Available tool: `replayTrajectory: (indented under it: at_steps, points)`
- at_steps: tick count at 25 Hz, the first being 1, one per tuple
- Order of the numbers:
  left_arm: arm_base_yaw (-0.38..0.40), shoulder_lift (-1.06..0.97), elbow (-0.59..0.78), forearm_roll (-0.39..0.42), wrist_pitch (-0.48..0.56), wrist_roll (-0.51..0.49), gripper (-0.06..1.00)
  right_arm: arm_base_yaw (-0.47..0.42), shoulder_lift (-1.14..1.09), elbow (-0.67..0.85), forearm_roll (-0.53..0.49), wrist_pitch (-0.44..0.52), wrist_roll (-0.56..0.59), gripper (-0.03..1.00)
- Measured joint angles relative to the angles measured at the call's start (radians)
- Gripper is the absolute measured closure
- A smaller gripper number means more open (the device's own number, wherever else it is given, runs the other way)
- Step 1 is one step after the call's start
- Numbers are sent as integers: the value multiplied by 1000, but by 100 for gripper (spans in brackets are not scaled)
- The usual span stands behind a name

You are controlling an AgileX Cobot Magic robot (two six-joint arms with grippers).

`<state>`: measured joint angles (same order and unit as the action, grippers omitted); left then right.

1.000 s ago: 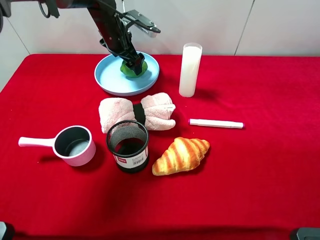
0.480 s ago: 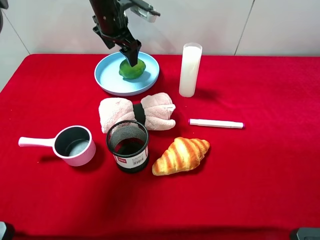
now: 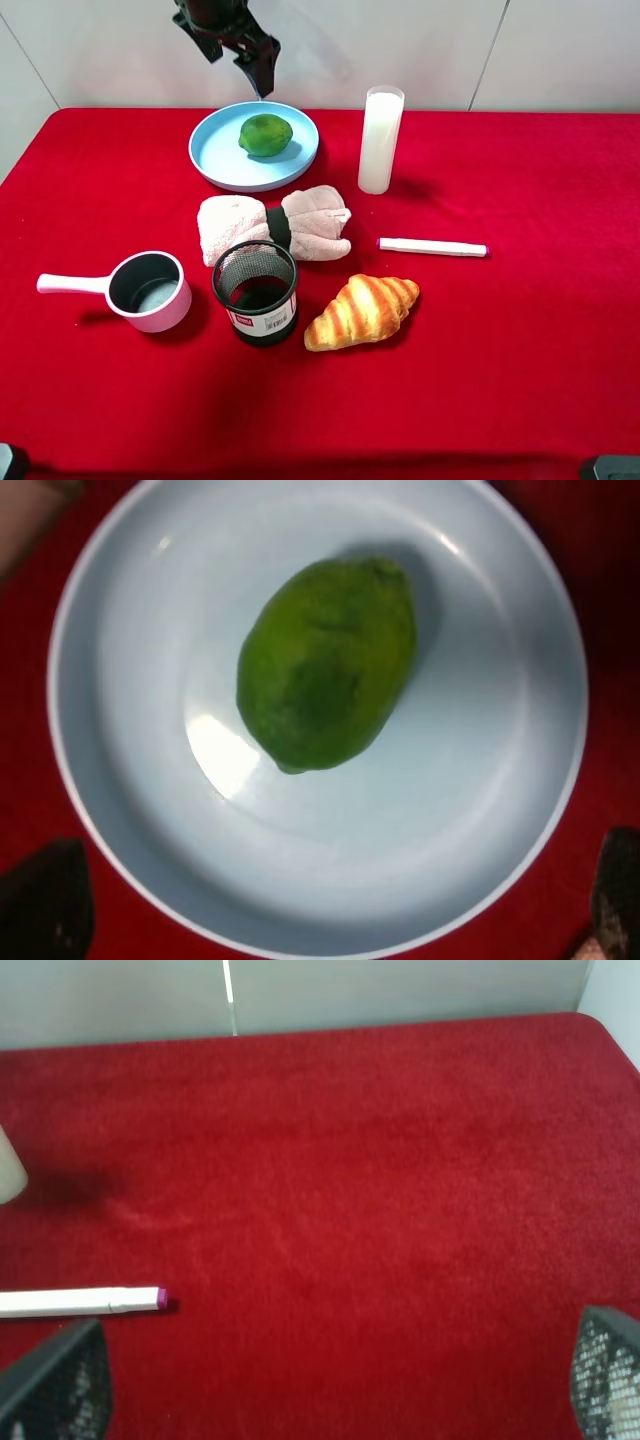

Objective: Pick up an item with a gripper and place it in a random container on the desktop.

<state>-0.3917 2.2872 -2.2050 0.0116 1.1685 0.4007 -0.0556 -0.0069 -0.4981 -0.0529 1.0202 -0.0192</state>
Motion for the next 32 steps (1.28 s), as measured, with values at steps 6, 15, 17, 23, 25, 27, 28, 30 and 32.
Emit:
replayTrajectory:
  at_steps: [6, 15, 17, 23, 25, 27, 28, 30, 32]
  points:
    - [0, -114, 92, -1, 1, -7, -5, 0, 0, 0, 0, 0, 0, 28]
    - [0, -344, 373, -1, 0, -75, -5, 0, 0, 0, 0, 0, 0, 28]
    - [0, -403, 431, -1, 0, -80, -5, 0, 0, 0, 0, 0, 0, 28]
    - [0, -579, 585, -1, 0, -82, -5, 0, 0, 0, 0, 0, 0, 28]
    - [0, -646, 626, -1, 1, -85, -5, 0, 0, 0, 0, 0, 0, 28]
    - [0, -710, 672, -1, 1, -85, -5, 0, 0, 0, 0, 0, 0, 28]
    - [0, -746, 692, -1, 1, -85, -5, 0, 0, 0, 0, 0, 0, 28]
    - [0, -815, 742, -3, 1, -86, -5, 0, 0, 0, 0, 0, 0, 28]
    - [0, -893, 788, -12, 2, -87, -5, 0, 0, 0, 0, 0, 0, 28]
